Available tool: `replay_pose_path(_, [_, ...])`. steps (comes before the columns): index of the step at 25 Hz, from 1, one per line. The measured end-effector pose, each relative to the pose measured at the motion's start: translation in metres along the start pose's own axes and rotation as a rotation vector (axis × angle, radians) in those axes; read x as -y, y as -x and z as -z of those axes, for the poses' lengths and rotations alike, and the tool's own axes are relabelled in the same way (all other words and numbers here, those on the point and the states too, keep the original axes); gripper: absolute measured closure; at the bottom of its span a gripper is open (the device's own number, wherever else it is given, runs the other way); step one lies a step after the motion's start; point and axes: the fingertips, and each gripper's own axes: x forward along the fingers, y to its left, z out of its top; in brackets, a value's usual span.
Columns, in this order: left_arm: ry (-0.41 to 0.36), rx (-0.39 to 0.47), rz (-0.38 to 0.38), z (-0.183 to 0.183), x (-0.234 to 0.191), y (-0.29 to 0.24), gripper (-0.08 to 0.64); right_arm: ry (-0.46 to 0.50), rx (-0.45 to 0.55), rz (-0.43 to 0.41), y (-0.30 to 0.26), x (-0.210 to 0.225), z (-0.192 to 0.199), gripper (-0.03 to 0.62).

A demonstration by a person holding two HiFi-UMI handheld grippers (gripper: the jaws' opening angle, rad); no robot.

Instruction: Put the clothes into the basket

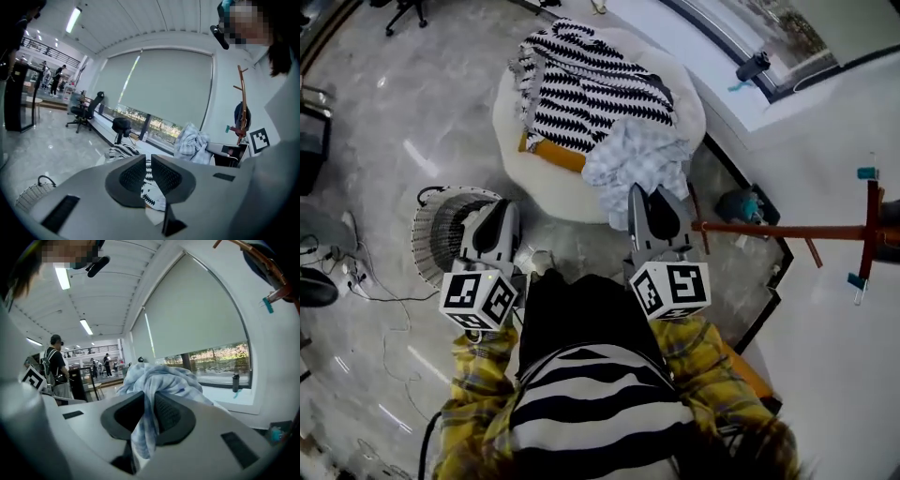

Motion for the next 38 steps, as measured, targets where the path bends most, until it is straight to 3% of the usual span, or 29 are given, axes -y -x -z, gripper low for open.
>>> replay_pose_path(14, [0.165, 0.142, -0.413, 0.003, -0.165, 0.144, 0.515, 0.116, -0.125, -0.557, -0.084, -0.247, 0.042, 0.509])
replay_pose_path(24, [0.256, 0.179, -0.578, 0.034, -0.220, 0.209, 0.515, 0.174, -0.223, -0.825, -0.089, -0.370, 0.094, 0.509])
replay_pose_path(27, [0.319, 0.187, -0.687, 0.058, -0.219, 0.231, 0.515, 0.198, -0.293, -0.954, -0.082, -0.397, 0.116, 0.509])
replay_pose_path(38, [0.407, 0.152, -0.731, 0.099, -0.244, 0.245, 0.515, 0.371, -0.494, -1.067, -0.077, -0.431, 0.208, 0.506])
